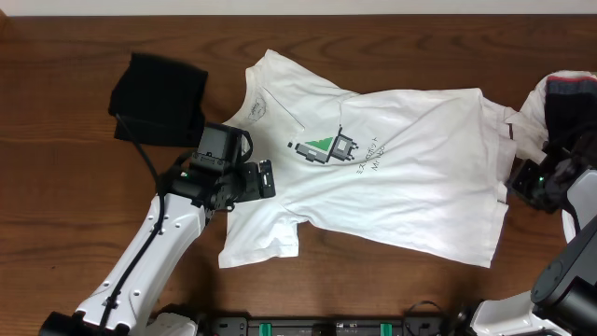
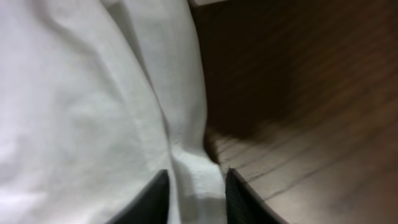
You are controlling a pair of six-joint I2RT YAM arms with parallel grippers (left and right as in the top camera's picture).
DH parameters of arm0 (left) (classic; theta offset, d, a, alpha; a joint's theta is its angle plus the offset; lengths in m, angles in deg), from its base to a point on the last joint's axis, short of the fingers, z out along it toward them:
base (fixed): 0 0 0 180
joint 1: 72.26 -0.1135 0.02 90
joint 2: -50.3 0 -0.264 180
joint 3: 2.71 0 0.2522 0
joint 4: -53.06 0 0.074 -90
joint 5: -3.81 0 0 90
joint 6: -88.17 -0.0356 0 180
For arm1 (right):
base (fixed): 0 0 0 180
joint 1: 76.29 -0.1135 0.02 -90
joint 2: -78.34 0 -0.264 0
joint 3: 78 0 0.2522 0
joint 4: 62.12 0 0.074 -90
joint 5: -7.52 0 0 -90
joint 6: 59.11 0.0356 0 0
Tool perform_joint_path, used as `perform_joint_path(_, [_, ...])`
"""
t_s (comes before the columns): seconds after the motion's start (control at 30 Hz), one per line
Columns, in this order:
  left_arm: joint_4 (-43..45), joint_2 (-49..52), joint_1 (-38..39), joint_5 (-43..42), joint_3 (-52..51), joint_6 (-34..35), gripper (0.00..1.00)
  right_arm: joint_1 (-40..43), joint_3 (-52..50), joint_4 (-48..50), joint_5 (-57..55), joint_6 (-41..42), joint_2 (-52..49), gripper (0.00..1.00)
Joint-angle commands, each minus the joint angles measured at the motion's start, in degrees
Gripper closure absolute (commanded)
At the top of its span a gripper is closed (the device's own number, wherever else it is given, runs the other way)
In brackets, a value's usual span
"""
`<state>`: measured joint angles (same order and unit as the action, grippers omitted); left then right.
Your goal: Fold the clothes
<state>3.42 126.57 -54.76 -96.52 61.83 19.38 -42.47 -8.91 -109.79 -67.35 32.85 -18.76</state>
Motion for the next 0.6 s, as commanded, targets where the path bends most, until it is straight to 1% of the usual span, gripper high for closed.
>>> perform_joint_path(0.0, [-0.94,-0.66,0.22,0.35,-0.22,0.52,0.02,-0.50,-0.07,-0.13,6.69,-2.32,-0.33,0.57])
perform_joint_path(0.03, [-1.25,-0.66,0.22,0.33,-0.22,0.52,0.02,-0.50,-0.07,-0.11,7.58,-2.45,-0.33,0.54])
perform_joint_path(0.1, [-1.86,-0.66,0.22,0.35,-0.22,0.52,0.02,-0.46,-0.07,-0.11,8.09,-2.43,-0.33,0.54])
perform_joint_path(0.2, [-2.32,-0.66,0.22,0.35,-0.22,0.52,0.02,-0.46,-0.50,-0.11,9.09,-2.19,-0.35,0.57])
perform_joint_path(0.3, [-2.49,-0.66,0.22,0.35,-0.22,0.52,0.02,-0.46,-1.51,0.04,10.32,-0.72,-0.42,0.63])
perform_joint_path(0.57, [-2.51,-0.66,0.22,0.37,-0.22,0.52,0.02,-0.46,-6.40,4.22,11.47,1.27,-0.42,0.66])
